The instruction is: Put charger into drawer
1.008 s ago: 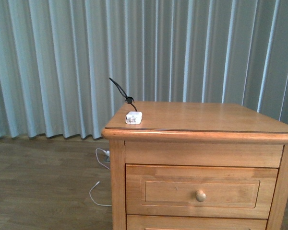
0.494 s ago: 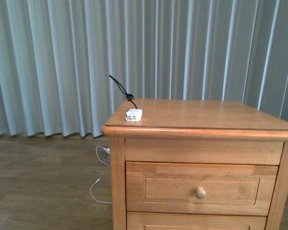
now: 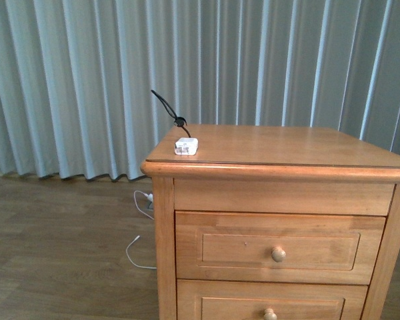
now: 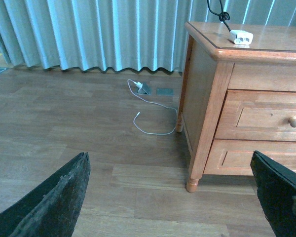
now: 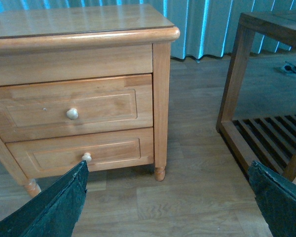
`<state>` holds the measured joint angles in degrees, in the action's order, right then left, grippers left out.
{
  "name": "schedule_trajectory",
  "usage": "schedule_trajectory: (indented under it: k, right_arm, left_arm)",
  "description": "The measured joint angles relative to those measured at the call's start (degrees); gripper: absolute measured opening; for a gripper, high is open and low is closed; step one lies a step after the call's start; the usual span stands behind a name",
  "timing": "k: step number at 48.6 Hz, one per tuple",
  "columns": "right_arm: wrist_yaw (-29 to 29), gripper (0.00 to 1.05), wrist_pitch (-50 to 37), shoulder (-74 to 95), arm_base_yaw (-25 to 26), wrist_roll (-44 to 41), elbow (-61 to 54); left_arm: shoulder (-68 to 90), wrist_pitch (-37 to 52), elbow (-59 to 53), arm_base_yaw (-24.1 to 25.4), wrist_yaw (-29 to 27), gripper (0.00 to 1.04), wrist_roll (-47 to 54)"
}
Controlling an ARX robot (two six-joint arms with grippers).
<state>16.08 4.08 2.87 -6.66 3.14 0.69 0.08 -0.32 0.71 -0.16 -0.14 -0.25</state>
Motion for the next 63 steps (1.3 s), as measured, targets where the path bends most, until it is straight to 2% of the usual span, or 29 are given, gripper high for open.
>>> schedule_trajectory:
  k: [5,9,32,43,63]
  right_arm:
    - [1.9,0.97,-1.9,4.5,-3.1,1.2,0.9]
    - [2.1,0.97,-7.3,12.9,-5.4,1.2,2.2]
    - [-5.1,0.97,-36.7,59.3,-6.7,-3.6,13.7]
    - [-5.5,0.97,-43.1,75.5,-7.8,-4.7,20.9]
    - [-4.2,0.97,-48.9,100.5,-12.4,-7.1,36.6]
  left_arm:
    - [0.0,0.0,0.0,0.0,0.0,0.99,0.0]
    - [0.0,0.0,0.0,0.0,0.0,0.99,0.0]
    - [0.0,0.0,0.0,0.0,0.0,0.99,0.0]
    - [0.0,0.0,0.0,0.0,0.0,0.99,0.0]
    - [0.0,0.0,0.0,0.0,0.0,0.99,0.0]
